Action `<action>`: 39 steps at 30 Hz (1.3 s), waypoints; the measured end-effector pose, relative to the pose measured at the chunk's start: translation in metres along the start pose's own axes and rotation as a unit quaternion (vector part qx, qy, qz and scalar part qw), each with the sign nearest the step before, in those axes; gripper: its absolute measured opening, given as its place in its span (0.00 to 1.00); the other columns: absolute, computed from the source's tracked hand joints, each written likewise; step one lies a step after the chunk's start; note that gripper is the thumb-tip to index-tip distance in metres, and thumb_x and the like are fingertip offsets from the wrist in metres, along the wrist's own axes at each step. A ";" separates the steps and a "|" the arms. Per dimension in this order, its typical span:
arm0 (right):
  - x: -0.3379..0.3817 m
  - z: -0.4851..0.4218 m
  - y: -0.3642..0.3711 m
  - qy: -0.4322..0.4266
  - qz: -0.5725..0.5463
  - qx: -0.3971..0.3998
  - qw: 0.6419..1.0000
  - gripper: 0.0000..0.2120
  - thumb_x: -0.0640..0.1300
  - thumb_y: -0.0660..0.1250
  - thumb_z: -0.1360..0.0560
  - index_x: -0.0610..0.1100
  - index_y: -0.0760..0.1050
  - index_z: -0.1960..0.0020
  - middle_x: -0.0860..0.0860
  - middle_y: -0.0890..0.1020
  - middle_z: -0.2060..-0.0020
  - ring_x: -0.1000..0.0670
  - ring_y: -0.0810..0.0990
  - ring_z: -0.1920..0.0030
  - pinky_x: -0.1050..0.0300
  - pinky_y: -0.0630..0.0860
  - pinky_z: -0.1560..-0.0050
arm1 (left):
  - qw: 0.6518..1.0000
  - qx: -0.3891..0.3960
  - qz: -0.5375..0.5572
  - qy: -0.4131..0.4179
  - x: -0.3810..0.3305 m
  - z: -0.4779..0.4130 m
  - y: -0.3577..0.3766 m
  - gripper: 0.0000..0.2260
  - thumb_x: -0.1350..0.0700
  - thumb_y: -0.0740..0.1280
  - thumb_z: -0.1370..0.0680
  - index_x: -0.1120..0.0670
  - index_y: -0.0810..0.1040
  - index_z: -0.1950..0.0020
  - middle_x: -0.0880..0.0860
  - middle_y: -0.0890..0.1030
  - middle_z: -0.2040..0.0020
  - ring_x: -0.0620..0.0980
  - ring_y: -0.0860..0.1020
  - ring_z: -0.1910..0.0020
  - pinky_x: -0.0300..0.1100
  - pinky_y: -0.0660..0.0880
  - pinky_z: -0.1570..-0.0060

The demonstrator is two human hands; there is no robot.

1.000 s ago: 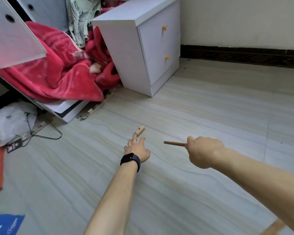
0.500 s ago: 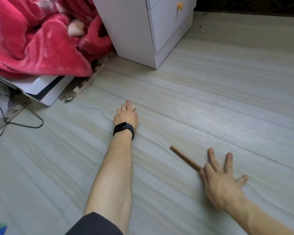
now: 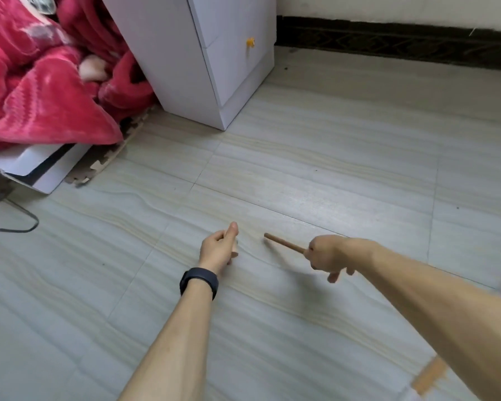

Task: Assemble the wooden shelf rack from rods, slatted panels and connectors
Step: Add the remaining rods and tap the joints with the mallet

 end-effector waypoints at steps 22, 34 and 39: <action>-0.120 0.496 -0.002 -0.236 -0.170 -0.469 0.834 0.14 0.53 0.58 0.18 0.53 0.79 0.57 0.47 0.82 0.69 0.46 0.78 0.69 0.54 0.74 0.70 | 0.910 0.297 0.208 0.203 -0.203 0.431 0.047 0.14 0.41 0.58 0.16 0.51 0.65 0.49 0.50 0.72 0.66 0.46 0.56 0.71 0.38 0.54 0.74; -0.202 0.589 0.066 -0.280 -0.186 -0.514 0.790 0.12 0.45 0.62 0.17 0.49 0.81 0.56 0.46 0.81 0.70 0.50 0.75 0.73 0.60 0.69 0.74 | 0.904 0.256 0.136 0.313 -0.201 0.574 0.092 0.24 0.39 0.50 0.15 0.57 0.75 0.49 0.46 0.71 0.69 0.44 0.64 0.73 0.38 0.61 0.73; -0.218 0.603 0.073 -0.300 -0.161 -0.514 0.788 0.11 0.46 0.64 0.18 0.50 0.81 0.57 0.47 0.81 0.69 0.50 0.76 0.73 0.61 0.68 0.74 | 0.896 0.189 0.023 0.400 -0.191 0.598 0.097 0.27 0.36 0.48 0.16 0.57 0.73 0.49 0.47 0.69 0.64 0.44 0.67 0.67 0.38 0.67 0.65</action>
Point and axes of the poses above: each hand's wrist, its own z-axis away from the middle knuckle, its own y-axis out of the palm, x = y × z, the point moved 7 cm from there along -z, towards the middle knuckle
